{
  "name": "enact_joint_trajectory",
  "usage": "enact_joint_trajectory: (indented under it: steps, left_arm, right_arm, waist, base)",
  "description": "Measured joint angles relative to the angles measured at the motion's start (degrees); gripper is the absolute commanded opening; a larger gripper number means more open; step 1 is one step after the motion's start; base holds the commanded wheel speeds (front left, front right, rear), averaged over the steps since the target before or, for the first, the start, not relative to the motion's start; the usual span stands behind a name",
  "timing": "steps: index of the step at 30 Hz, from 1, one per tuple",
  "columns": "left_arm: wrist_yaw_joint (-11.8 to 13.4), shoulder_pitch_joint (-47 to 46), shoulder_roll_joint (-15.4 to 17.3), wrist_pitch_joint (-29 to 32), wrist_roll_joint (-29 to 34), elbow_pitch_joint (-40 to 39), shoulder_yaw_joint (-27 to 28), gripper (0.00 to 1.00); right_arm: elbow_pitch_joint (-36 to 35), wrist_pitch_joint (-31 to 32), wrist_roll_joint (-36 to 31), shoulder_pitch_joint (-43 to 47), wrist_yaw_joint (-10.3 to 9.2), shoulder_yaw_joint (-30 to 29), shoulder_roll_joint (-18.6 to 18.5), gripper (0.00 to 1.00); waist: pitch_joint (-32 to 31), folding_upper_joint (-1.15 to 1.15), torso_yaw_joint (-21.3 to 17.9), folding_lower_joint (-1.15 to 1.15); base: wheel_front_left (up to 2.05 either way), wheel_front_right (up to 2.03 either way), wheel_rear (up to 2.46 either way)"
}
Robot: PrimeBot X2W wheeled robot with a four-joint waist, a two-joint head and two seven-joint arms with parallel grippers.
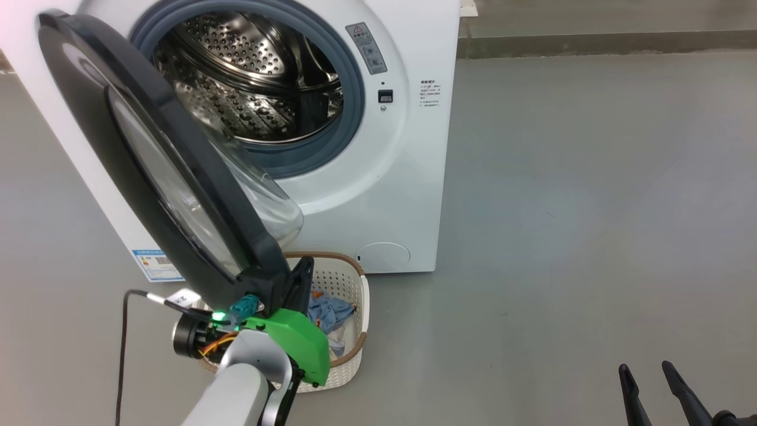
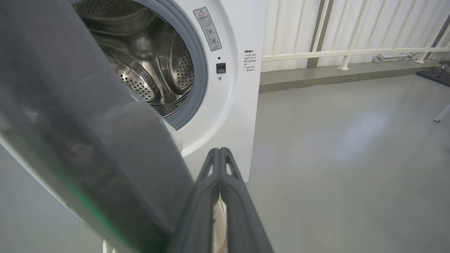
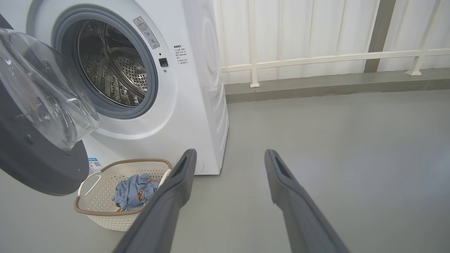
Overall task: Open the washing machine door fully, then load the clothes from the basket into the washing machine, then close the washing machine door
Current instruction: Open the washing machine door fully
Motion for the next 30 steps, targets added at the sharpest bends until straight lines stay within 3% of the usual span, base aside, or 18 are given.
enact_joint_trajectory:
  steps: [14,30]
  left_arm:
    - [2.6,0.8,-0.2,-0.9,-0.1,-0.8,0.3,0.00]
    - [7.1,7.8,3.9,-0.8,1.0,-12.1,0.1,0.00]
  right_arm:
    - [-0.1,0.0,0.0,0.0,0.00,-0.5,0.4,1.00]
    - [0.0,0.0,0.0,0.2,0.00,-1.1,0.7,1.00]
  waist:
    - [0.4,0.00,2.4,0.00]
    - [0.9,0.00,8.9,0.00]
  base:
    - [0.00,0.00,0.00]
    - [0.00,0.00,0.00]
